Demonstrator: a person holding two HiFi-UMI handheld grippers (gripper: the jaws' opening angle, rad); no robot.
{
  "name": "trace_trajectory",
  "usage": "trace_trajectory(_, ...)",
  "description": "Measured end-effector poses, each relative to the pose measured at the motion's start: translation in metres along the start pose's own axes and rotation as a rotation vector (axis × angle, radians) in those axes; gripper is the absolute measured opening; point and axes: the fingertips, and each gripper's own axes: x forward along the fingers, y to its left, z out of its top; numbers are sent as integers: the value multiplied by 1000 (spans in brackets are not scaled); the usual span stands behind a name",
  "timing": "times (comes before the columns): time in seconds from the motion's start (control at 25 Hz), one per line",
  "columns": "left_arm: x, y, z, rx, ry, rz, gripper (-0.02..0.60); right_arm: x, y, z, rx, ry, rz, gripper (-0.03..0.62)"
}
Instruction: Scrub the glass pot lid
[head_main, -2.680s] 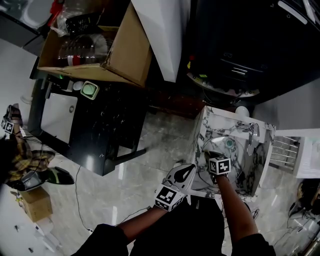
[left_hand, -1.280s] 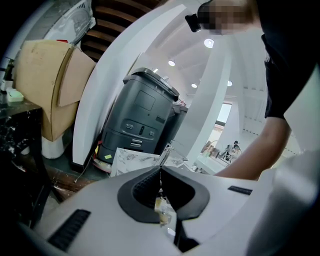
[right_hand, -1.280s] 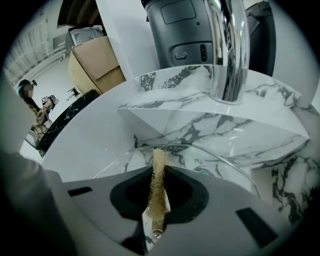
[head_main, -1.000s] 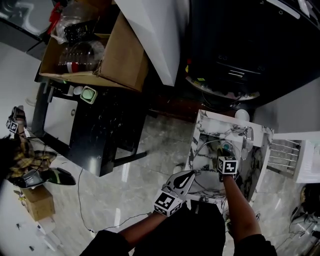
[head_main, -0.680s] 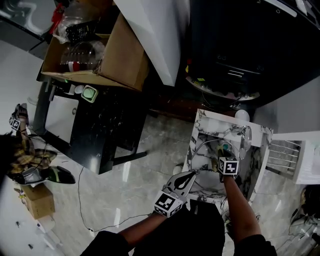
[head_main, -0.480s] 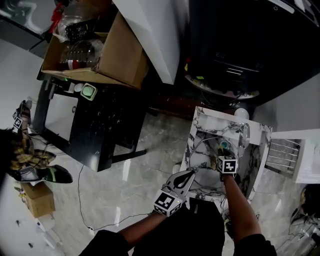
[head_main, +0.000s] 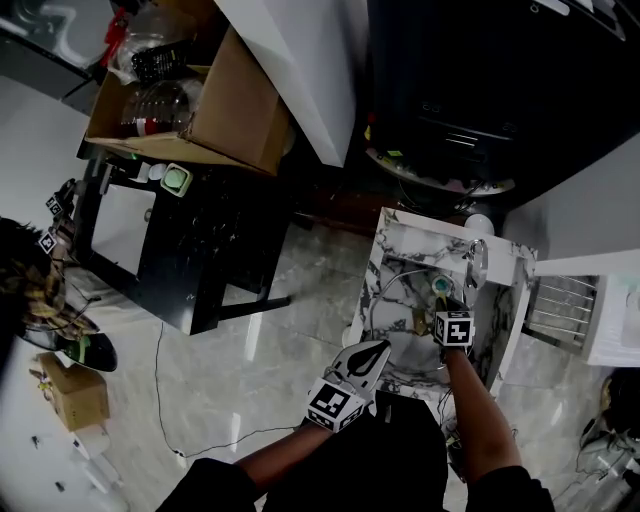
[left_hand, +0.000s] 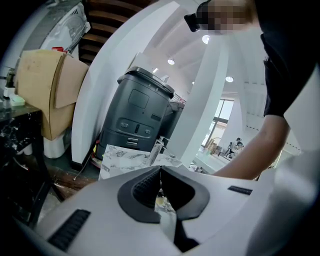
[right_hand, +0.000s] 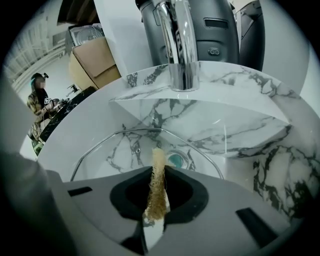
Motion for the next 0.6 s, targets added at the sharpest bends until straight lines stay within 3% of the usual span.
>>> trace_trajectory(0.6, -4, -25, -12, -30, -17, 41, 17, -13, -26, -26, 18, 36, -6, 57)
